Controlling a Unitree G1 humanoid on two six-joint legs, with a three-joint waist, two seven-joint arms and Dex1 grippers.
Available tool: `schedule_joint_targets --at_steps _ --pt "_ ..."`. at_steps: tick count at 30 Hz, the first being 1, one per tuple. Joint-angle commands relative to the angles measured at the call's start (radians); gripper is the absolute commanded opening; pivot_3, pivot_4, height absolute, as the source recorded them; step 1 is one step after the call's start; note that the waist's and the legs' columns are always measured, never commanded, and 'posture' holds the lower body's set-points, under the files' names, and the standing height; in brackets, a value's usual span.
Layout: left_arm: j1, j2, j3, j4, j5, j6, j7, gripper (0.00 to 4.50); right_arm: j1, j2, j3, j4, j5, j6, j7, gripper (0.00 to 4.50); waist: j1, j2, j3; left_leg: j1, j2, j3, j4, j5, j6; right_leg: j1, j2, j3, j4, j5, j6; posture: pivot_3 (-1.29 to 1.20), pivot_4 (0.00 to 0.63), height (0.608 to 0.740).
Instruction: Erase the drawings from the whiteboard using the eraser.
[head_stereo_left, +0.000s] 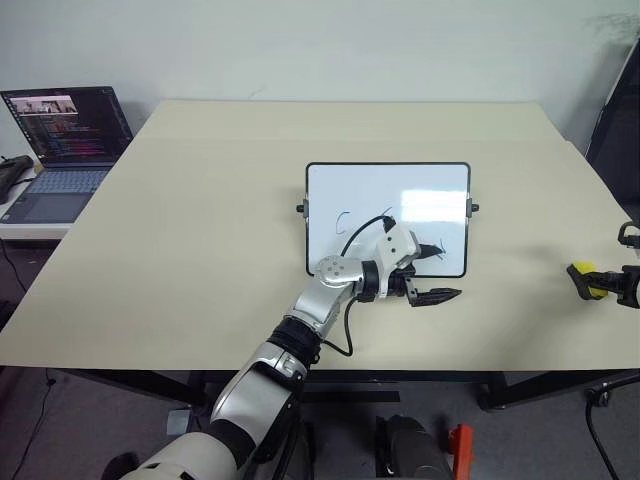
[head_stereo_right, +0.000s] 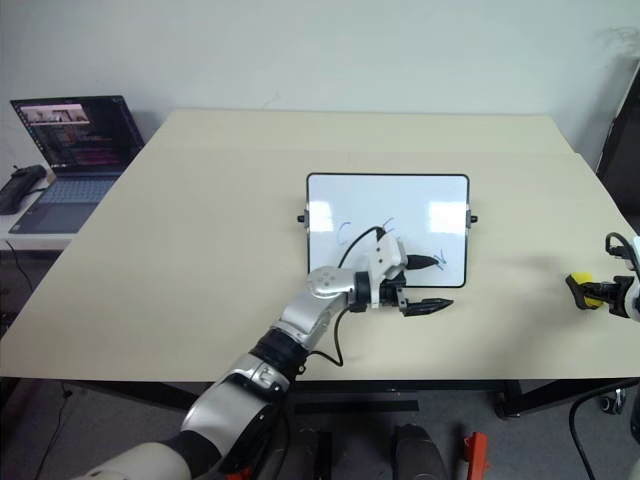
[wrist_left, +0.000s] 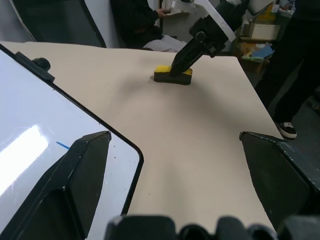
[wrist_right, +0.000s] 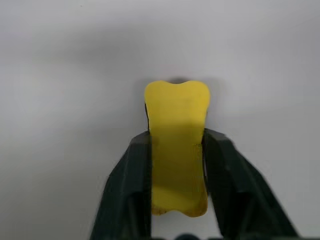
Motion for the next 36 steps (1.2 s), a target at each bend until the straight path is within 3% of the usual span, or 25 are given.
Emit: schedule_joint_targets --at_steps 1,8,11,17,22,29,36 --pt "-0.003 -0.005 0.004 -0.055 0.001 0.001 -0.006 4.50 0.007 0.004 -0.011 -0.006 0.000 -0.013 0.001 0.68 0.000 0.000 0.000 0.000 0.000 0.000 0.000 0.000 0.000 0.000 0.000 0.000 0.000 0.000 0.000 0.00 0.150 0.740" --pt "-0.010 0.013 0.010 -0.062 0.010 -0.005 -0.001 4.50 0.007 -0.009 -0.020 -0.050 0.012 -0.007 0.006 0.65 0.000 0.000 0.000 0.001 0.000 0.003 0.000 0.000 0.000 0.000 0.000 0.002 0.000 0.001 0.001 0.00 0.150 0.740" --pt "-0.009 0.046 0.020 -0.118 0.011 0.001 0.006 4.50 0.016 -0.027 -0.049 -0.175 0.041 0.011 0.009 0.65 -0.003 0.000 0.000 0.001 0.000 0.004 0.000 0.000 0.000 0.000 0.000 0.003 0.000 0.001 0.001 0.00 0.150 0.740" --pt "0.038 0.205 0.146 -0.353 -0.049 0.116 0.046 4.50 0.092 0.007 -0.166 -0.636 0.150 0.172 -0.069 0.60 -0.009 0.001 0.000 0.001 0.001 0.003 0.000 0.000 0.000 0.000 0.001 0.004 0.001 0.001 0.002 0.00 0.150 0.740" --pt "0.122 0.368 0.301 -0.545 -0.141 0.231 0.072 4.50 0.079 0.077 -0.185 -0.868 0.215 0.290 -0.150 0.52 -0.015 0.001 0.000 0.002 0.003 0.002 0.000 0.000 0.000 0.000 0.003 0.004 0.001 0.001 0.001 0.00 0.150 0.740" --pt "0.270 0.580 0.437 -0.564 -0.133 0.224 0.083 4.50 -0.049 0.230 -0.080 -1.109 0.291 0.367 -0.196 0.51 -0.016 0.001 0.000 0.002 0.003 0.003 0.000 0.000 0.000 -0.001 0.001 0.004 0.001 0.001 0.001 0.00 0.150 0.740" --pt "0.346 0.651 0.419 -0.628 -0.141 0.209 0.043 4.50 -0.134 0.384 0.113 -1.248 0.298 0.385 -0.217 0.42 0.004 0.000 0.000 0.000 0.005 0.000 0.000 0.000 0.000 -0.001 -0.001 0.002 0.001 0.003 -0.004 0.00 0.150 0.740"
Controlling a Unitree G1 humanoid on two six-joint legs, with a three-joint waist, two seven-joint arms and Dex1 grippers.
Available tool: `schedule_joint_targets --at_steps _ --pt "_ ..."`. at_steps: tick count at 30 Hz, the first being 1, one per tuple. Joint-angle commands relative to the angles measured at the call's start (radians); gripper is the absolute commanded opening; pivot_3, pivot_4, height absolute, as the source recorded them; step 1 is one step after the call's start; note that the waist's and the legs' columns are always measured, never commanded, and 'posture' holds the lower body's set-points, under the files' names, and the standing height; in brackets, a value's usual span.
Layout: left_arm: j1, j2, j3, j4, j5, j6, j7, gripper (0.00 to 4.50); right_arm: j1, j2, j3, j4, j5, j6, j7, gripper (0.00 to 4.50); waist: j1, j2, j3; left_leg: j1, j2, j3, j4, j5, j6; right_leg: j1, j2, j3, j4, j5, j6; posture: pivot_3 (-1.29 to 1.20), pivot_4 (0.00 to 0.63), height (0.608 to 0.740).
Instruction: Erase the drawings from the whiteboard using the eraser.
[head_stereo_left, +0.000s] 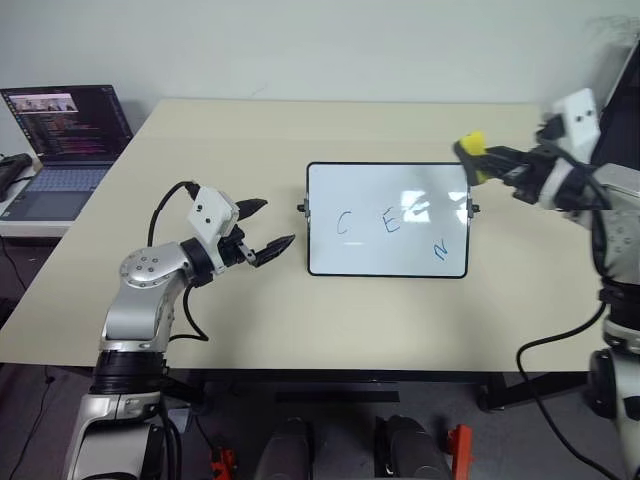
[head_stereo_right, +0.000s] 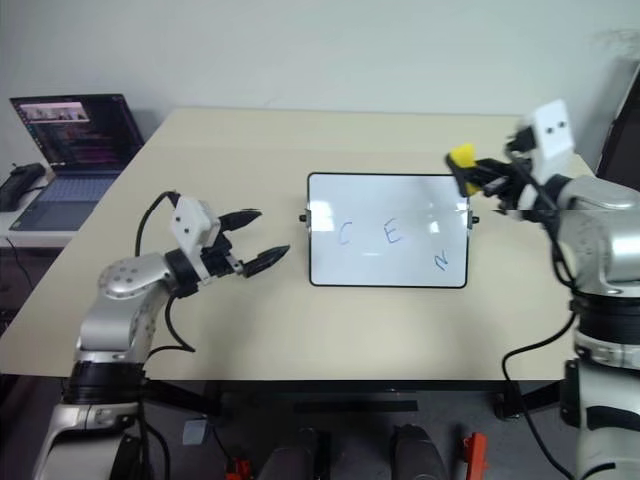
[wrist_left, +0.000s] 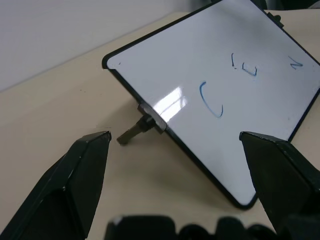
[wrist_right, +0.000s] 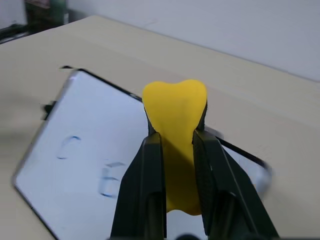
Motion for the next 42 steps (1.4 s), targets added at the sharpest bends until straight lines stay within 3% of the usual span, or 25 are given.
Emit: schedule_joint_targets --at_steps 1,8,17,34,42 --pt "0.019 0.031 0.003 -0.081 -0.015 -0.007 -0.018 4.50 -0.049 0.052 0.098 -0.082 -0.007 -0.014 -0.006 0.41 0.001 0.000 0.000 -0.001 0.000 0.000 0.000 0.000 0.000 -0.001 0.000 0.000 0.000 0.000 0.000 0.00 0.150 0.740" --pt "0.026 0.038 -0.053 -0.105 0.011 -0.016 -0.028 4.50 -0.079 0.145 0.355 0.004 -0.197 -0.187 -0.031 0.36 0.001 -0.001 0.000 -0.012 -0.001 -0.001 0.002 0.000 0.000 -0.013 -0.001 -0.001 0.003 0.001 0.000 0.00 0.150 0.740" --pt "0.010 0.025 -0.097 -0.085 0.029 -0.024 -0.023 4.50 -0.192 0.287 0.537 0.191 -0.427 -0.249 -0.104 0.36 -0.005 -0.001 0.000 -0.014 -0.002 0.000 0.002 0.000 0.000 -0.017 0.002 -0.001 0.005 0.002 -0.002 0.00 0.150 0.740" --pt "-0.006 0.009 -0.093 -0.083 0.017 -0.016 -0.012 4.50 -0.249 0.318 0.570 0.396 -0.611 -0.343 -0.044 0.35 -0.003 -0.001 0.000 -0.013 -0.002 0.000 0.003 0.000 0.000 -0.017 0.002 -0.001 0.008 0.002 -0.003 0.00 0.150 0.740" --pt "-0.009 0.006 -0.095 -0.079 0.018 -0.021 -0.010 4.50 -0.162 0.351 0.672 0.404 -0.683 -0.341 0.021 0.34 -0.006 -0.002 -0.002 -0.010 -0.002 0.000 0.004 0.000 0.000 -0.017 0.003 -0.001 0.014 0.001 -0.005 0.00 0.150 0.740"
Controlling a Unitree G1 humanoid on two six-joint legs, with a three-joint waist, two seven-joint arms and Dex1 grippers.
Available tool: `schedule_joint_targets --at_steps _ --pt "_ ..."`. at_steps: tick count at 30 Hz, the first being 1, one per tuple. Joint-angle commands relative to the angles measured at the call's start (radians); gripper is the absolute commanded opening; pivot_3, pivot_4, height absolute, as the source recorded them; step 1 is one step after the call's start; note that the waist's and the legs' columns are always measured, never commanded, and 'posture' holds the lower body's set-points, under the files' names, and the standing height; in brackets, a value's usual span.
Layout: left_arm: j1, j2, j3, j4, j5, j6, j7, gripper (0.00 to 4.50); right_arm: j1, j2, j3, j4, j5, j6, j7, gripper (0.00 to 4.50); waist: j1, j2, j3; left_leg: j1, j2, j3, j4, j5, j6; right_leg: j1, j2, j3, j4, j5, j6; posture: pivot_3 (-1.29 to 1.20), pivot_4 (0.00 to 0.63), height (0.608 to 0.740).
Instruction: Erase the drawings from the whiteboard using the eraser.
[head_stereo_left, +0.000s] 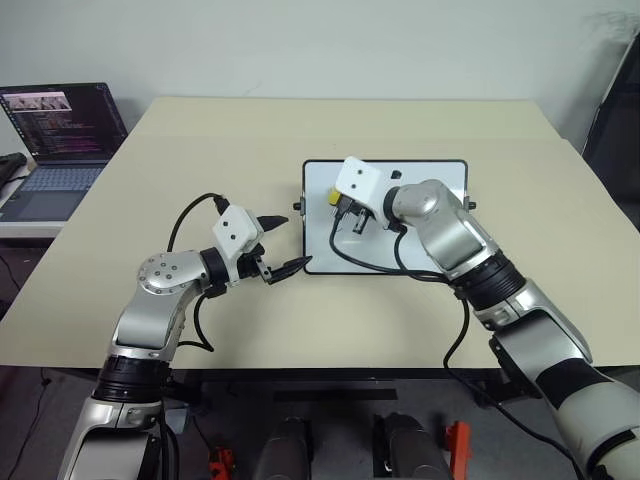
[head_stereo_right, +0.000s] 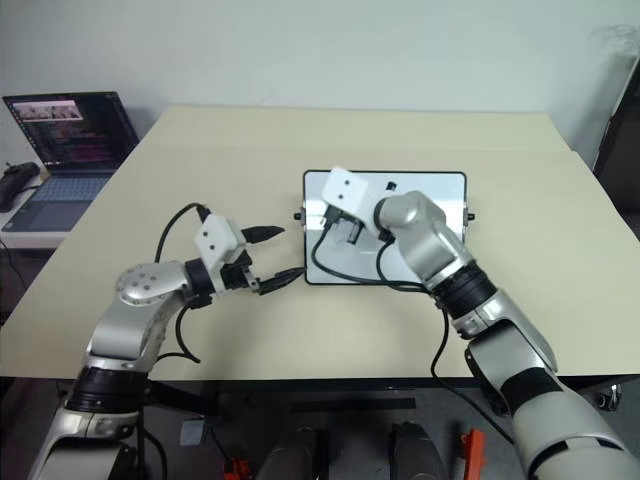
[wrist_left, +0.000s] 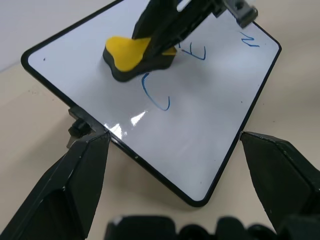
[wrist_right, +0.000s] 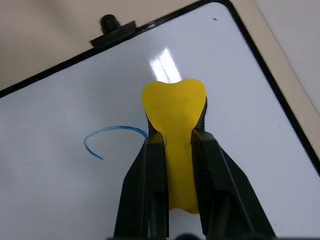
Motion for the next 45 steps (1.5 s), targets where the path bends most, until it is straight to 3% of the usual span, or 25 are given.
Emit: schedule_joint_targets --at_steps 1,13,20,25,31,38,45 --pt "-0.014 -0.001 0.009 -0.017 -0.009 -0.014 0.004 4.50 0.063 0.004 0.070 0.016 -0.048 0.002 0.036 0.34 -0.001 -0.001 -0.001 0.001 0.000 0.000 0.000 0.000 0.000 0.001 0.000 0.000 0.000 0.000 0.000 0.00 0.150 0.740" --pt "-0.034 0.002 0.013 0.009 -0.007 -0.021 0.001 4.50 0.137 0.017 0.091 0.001 -0.081 0.014 0.087 0.33 -0.006 -0.003 -0.002 0.020 0.002 -0.003 0.000 0.001 0.001 0.018 0.003 0.001 0.002 -0.007 -0.004 0.00 0.150 0.740" --pt "-0.049 -0.001 0.022 0.007 -0.021 -0.012 0.002 4.50 0.130 -0.019 -0.082 -0.215 0.075 0.046 0.196 0.33 0.003 -0.003 -0.002 0.014 0.002 -0.005 0.000 0.001 0.001 0.014 0.003 0.000 0.000 -0.005 -0.001 0.00 0.150 0.740" --pt "-0.059 0.015 0.051 -0.037 -0.067 0.032 -0.004 4.50 0.210 -0.134 -0.279 -0.463 0.243 0.089 0.282 0.33 0.004 -0.003 -0.002 0.000 0.002 -0.006 -0.001 0.000 0.000 0.000 0.002 -0.001 0.001 -0.001 -0.003 0.00 0.150 0.740" --pt "-0.066 0.047 0.065 -0.029 -0.081 0.049 -0.019 4.50 0.364 -0.430 -0.539 -0.576 0.374 0.108 0.380 0.33 0.009 -0.003 -0.001 -0.005 0.000 -0.006 -0.002 -0.001 -0.001 -0.002 -0.001 -0.005 -0.002 -0.003 -0.002 0.00 0.150 0.740" --pt "-0.092 0.035 0.031 -0.017 -0.080 0.060 -0.042 4.50 0.567 -0.662 -0.672 -0.504 0.392 -0.064 0.462 0.33 0.002 -0.004 -0.001 -0.004 0.000 -0.004 -0.001 -0.001 -0.001 -0.001 0.000 -0.004 -0.003 -0.005 0.000 0.00 0.150 0.740" --pt "-0.094 0.046 0.027 -0.008 -0.074 0.066 -0.061 4.50 0.644 -0.713 -0.713 -0.463 0.413 -0.125 0.459 0.33 0.001 -0.004 -0.001 -0.003 0.001 -0.002 -0.001 -0.001 -0.001 -0.001 0.001 -0.001 -0.002 -0.006 0.001 0.00 0.150 0.740"
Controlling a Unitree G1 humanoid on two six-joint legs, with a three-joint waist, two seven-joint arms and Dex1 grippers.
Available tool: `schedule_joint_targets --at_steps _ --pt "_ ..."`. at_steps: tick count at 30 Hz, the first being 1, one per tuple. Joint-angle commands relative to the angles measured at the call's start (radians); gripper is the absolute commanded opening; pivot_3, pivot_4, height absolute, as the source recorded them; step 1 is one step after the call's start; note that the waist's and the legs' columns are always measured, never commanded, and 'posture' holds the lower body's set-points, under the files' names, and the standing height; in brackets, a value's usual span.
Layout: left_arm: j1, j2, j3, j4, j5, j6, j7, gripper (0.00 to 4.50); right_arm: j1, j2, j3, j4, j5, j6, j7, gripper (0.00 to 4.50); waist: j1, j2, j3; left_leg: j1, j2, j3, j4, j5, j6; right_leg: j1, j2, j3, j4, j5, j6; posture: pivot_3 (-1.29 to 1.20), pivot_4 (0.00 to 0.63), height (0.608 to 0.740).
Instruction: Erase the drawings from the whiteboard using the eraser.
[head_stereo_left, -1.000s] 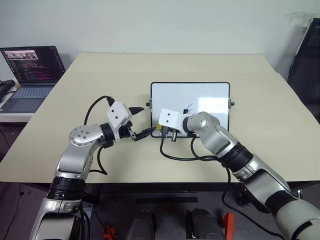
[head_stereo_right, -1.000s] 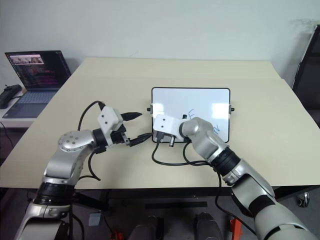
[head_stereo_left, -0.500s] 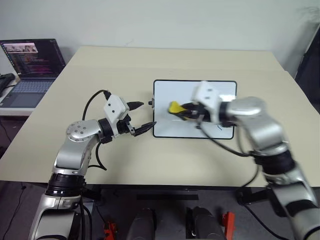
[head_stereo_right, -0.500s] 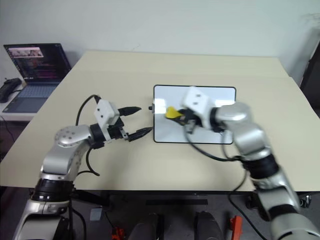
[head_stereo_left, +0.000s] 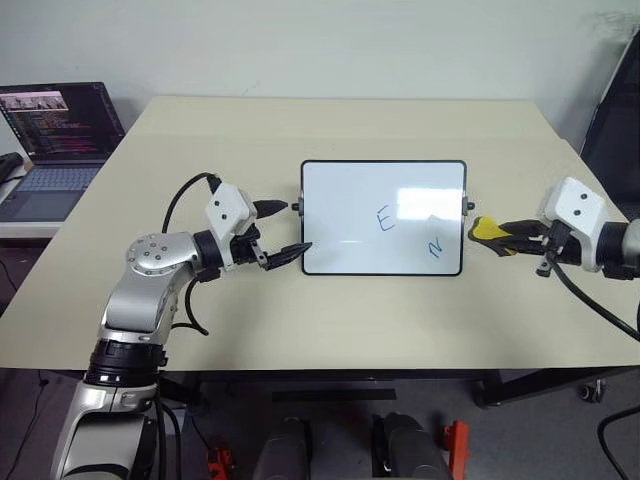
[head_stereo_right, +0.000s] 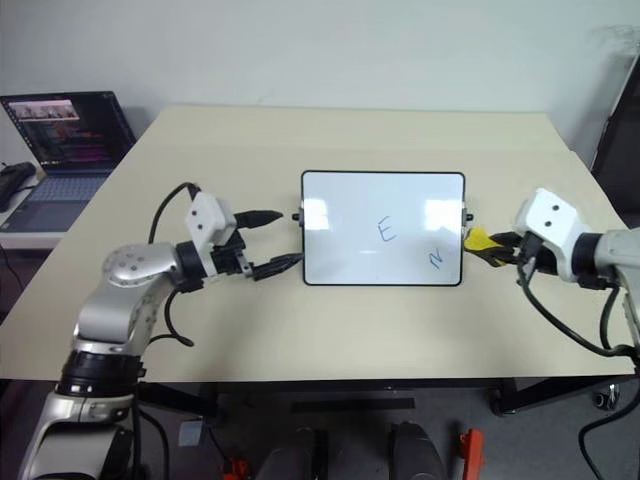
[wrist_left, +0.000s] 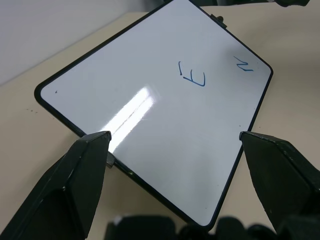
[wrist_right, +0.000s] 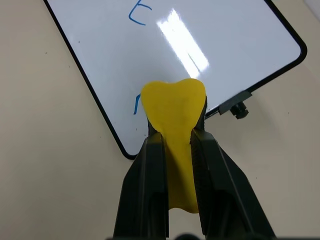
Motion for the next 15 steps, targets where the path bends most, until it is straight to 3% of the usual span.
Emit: schedule_joint_targets --at_steps 1,15 --pt "-0.014 0.013 0.016 -0.011 -0.008 -0.002 -0.004 4.50 0.008 -0.025 -0.039 -0.007 0.022 -0.034 -0.007 0.33 0.002 0.000 0.000 0.000 0.000 0.000 0.000 0.000 0.000 0.000 0.000 0.000 0.000 0.000 0.000 0.00 0.150 0.740" --pt "-0.007 0.016 0.023 -0.034 -0.010 0.007 0.010 4.50 -0.038 -0.023 0.002 0.056 0.018 -0.067 -0.026 0.33 0.003 0.000 0.000 0.000 0.000 0.000 0.000 0.000 0.000 0.000 0.000 0.000 0.000 0.001 -0.001 0.00 0.150 0.740"
